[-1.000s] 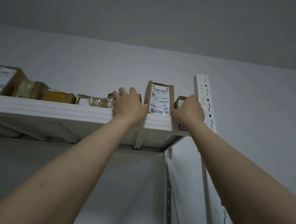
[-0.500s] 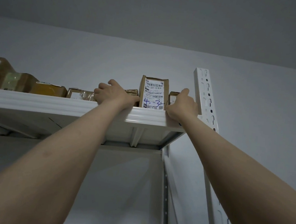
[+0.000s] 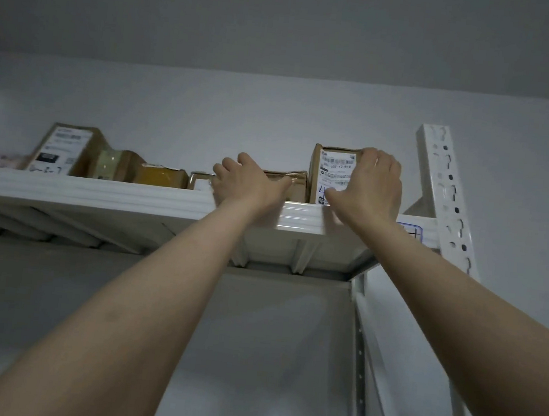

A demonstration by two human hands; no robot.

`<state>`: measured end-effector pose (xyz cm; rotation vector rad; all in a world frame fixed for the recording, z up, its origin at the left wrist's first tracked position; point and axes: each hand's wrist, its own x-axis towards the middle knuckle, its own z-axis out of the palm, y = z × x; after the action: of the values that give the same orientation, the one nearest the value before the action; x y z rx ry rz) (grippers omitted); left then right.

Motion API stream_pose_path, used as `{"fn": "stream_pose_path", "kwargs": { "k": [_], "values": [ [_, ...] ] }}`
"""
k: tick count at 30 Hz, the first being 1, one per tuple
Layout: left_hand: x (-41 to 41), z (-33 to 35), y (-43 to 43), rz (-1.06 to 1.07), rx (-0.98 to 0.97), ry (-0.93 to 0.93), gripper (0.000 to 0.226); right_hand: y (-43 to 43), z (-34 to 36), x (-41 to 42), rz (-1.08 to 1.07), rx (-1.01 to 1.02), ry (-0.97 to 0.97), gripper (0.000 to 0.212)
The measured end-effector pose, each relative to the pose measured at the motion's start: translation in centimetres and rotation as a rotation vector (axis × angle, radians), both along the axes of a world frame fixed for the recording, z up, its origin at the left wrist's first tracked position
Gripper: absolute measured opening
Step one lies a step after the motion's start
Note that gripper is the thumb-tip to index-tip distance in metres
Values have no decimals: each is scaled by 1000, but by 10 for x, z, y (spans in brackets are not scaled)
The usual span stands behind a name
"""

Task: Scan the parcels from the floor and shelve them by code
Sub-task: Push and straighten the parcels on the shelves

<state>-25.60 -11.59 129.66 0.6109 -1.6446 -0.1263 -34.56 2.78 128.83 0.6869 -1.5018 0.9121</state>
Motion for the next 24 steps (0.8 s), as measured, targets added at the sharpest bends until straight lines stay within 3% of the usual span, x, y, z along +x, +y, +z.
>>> {"fn": "stream_pose_path", "kwargs": {
  "k": [10,24],
  "values": [
    [118,-37,-78,152,20,-60,81,-118,-32,117,234,113,57,66],
    [363,-106,-298,186,102,-256,73,-349,-78,346,411,148,-99,53]
  ]
}}
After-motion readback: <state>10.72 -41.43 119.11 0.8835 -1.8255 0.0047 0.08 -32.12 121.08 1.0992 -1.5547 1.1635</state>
